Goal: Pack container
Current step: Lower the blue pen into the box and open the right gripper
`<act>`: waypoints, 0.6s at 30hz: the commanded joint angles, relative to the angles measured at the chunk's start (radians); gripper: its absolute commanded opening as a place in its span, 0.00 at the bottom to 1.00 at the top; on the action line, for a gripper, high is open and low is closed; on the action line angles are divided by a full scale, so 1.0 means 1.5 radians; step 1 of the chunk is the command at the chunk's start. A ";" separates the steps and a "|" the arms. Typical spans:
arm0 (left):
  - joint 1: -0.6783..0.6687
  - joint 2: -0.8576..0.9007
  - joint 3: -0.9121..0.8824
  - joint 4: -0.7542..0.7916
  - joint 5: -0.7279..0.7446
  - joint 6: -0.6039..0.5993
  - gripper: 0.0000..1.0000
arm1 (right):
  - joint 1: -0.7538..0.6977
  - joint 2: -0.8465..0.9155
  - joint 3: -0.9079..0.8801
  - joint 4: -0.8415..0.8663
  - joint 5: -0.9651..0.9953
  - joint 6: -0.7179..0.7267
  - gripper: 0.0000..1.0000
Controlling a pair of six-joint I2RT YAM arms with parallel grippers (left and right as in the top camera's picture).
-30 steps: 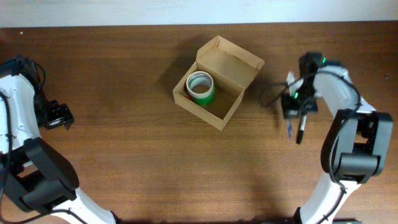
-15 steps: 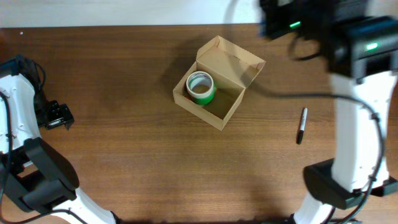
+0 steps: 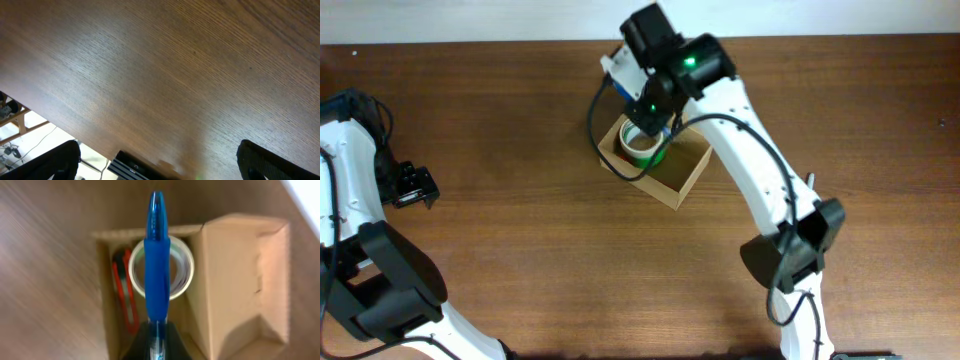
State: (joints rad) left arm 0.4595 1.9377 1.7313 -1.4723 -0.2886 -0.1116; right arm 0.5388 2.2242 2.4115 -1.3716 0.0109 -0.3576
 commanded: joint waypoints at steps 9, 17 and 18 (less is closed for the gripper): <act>0.002 -0.004 -0.002 0.000 -0.002 0.011 1.00 | -0.001 0.005 -0.187 0.049 0.016 -0.021 0.04; 0.002 -0.004 -0.002 0.000 -0.003 0.011 1.00 | 0.007 0.005 -0.254 0.076 -0.015 -0.021 0.03; 0.002 -0.004 -0.002 0.000 -0.003 0.011 1.00 | 0.009 0.005 -0.258 0.078 -0.017 -0.021 0.04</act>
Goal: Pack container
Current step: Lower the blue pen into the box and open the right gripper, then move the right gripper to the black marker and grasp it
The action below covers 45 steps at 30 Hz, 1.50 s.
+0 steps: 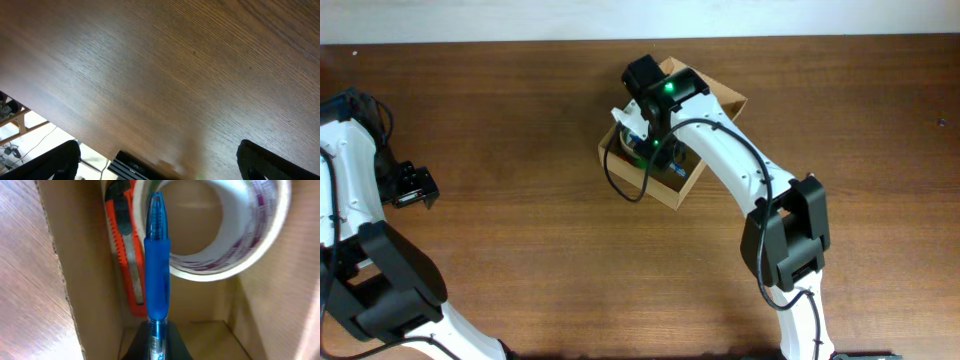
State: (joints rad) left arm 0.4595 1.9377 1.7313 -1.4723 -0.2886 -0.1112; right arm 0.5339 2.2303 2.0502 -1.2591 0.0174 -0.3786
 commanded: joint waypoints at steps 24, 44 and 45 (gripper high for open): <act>0.002 -0.004 -0.002 0.000 -0.002 0.010 1.00 | 0.067 0.027 -0.033 0.021 -0.014 -0.007 0.29; 0.002 -0.004 -0.002 0.000 -0.002 0.010 1.00 | -0.181 -0.396 0.073 -0.038 0.269 0.194 0.45; 0.002 -0.004 -0.002 0.000 -0.002 0.010 1.00 | -0.221 -0.422 0.036 -0.025 0.247 0.194 0.45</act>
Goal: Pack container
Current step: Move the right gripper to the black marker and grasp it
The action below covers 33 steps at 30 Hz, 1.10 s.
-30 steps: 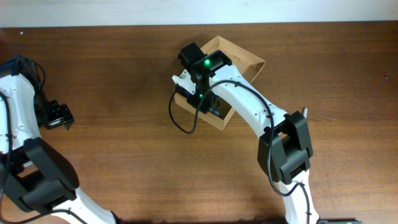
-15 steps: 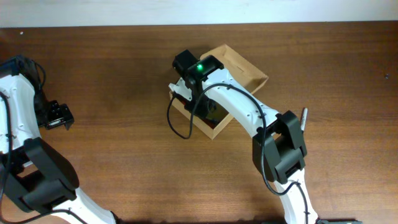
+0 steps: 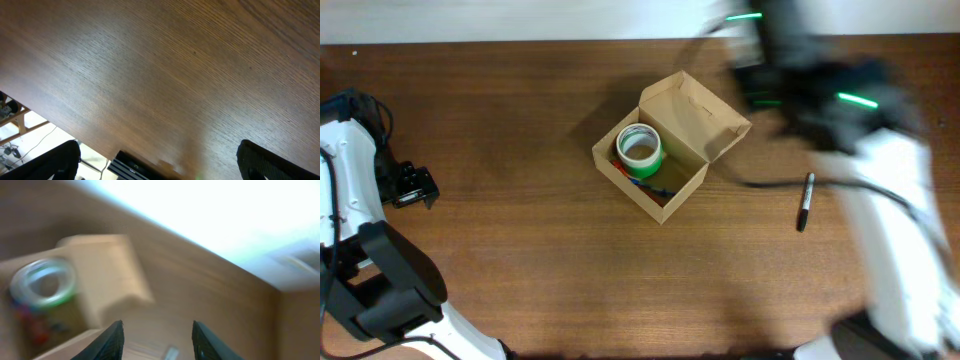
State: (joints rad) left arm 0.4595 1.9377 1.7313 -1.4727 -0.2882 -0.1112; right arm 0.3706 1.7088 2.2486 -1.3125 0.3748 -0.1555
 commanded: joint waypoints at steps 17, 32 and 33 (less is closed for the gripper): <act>0.002 -0.004 -0.002 0.000 -0.003 0.010 1.00 | -0.413 -0.014 -0.660 0.211 -0.260 0.072 0.54; 0.002 -0.004 -0.002 0.000 -0.003 0.010 1.00 | -0.413 0.163 -0.660 0.291 -0.260 0.092 0.48; 0.002 -0.004 -0.002 0.000 -0.003 0.010 1.00 | -0.413 0.165 -0.660 0.295 -0.260 0.092 0.48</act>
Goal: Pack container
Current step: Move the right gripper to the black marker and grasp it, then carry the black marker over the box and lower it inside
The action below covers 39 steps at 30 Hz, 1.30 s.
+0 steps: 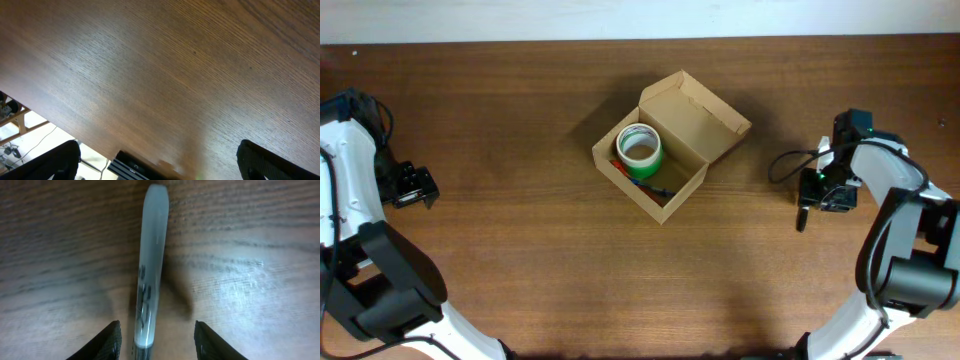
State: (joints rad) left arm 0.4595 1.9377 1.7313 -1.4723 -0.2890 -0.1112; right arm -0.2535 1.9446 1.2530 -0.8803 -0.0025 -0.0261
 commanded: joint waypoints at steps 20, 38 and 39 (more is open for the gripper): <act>0.002 -0.004 -0.002 0.000 -0.002 0.010 1.00 | 0.008 0.009 0.192 -0.116 -0.132 0.005 0.04; 0.002 -0.004 -0.002 0.000 -0.002 0.010 1.00 | 0.441 0.021 0.806 -0.300 -0.073 -0.080 0.04; 0.002 -0.004 -0.002 0.000 -0.002 0.010 1.00 | 0.470 0.039 0.777 -0.293 -0.057 -0.080 0.04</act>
State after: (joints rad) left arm 0.4595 1.9377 1.7313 -1.4723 -0.2890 -0.1112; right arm 0.3710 1.9030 2.5122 -1.3243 -0.1913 -0.1131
